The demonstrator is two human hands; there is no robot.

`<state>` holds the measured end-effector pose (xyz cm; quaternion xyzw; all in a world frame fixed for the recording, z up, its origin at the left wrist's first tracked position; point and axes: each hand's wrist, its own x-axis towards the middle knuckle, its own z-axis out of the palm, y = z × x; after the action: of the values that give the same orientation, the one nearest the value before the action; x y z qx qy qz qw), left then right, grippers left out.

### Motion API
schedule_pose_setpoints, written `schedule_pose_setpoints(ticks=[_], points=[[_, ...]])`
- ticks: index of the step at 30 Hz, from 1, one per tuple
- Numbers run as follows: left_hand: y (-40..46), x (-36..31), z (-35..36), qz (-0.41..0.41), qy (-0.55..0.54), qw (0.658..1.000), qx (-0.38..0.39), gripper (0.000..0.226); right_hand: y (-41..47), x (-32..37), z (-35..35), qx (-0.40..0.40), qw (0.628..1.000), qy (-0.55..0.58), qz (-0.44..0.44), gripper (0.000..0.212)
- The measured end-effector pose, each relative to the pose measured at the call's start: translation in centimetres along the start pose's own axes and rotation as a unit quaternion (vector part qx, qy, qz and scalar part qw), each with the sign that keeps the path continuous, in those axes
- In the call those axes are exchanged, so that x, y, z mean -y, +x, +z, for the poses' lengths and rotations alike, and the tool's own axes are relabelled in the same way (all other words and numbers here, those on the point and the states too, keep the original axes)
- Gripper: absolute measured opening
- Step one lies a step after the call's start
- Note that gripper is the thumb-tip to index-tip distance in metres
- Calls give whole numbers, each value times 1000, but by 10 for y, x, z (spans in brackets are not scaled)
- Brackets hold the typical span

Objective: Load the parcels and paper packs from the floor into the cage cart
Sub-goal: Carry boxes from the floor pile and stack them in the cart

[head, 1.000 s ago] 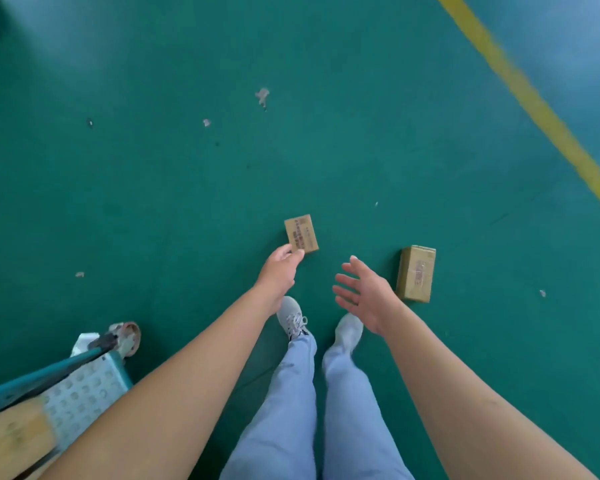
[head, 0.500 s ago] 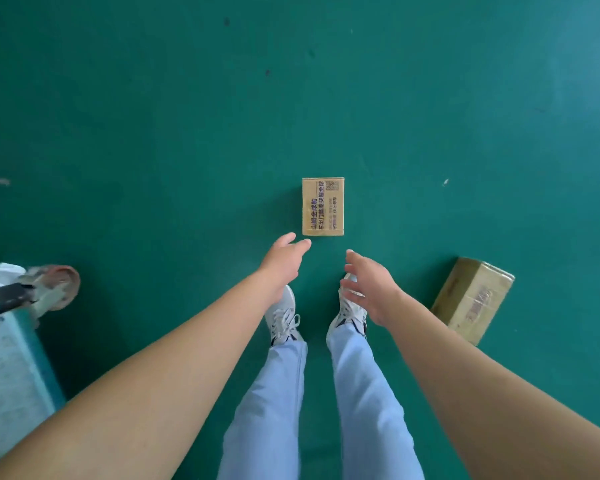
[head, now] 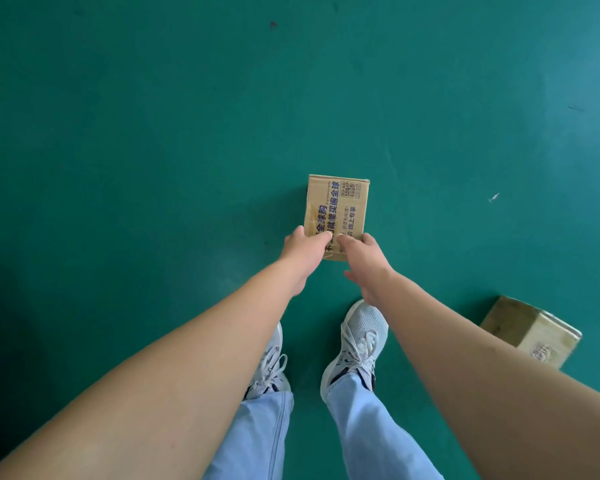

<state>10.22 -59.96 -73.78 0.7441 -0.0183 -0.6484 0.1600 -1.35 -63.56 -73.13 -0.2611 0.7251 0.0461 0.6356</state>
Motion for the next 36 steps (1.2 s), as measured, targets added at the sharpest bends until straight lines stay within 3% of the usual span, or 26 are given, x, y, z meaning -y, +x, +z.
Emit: schedule_pose_setpoints(ticks=[4, 7, 15, 19, 22, 29, 33, 36], points=[[-36, -2, -19, 18, 17, 1000, -10, 63, -35, 9, 1, -6, 1000, -2, 8, 57], [-89, -6, -40, 37, 13, 999, -23, 55, -84, 19, 4, -2, 1000, -5, 4, 56], [-281, -20, -127, 128, -34, 987, -91, 49, -283, 76, 45, 12, 997, -45, -59, 63], [-400, -27, -181, 176, -46, 973, -143, 55, -398, 112, 79, 44, 995, -51, -77, 104], [-484, -23, -212, 197, -73, 958, -195, 58, -484, 137, 104, 70, 988, -76, -115, 121], [-641, -8, -264, 245, -191, 908, -281, 74, -643, 157, 150, 125, 952, -177, -214, 125], [-709, 13, -281, 276, -247, 871, -322, 78, -711, 145, 163, 175, 941, -162, -239, 115], [-748, 43, -297, 274, -307, 821, -396, 72, -757, 133, 167, 251, 918, -162, -259, 98]])
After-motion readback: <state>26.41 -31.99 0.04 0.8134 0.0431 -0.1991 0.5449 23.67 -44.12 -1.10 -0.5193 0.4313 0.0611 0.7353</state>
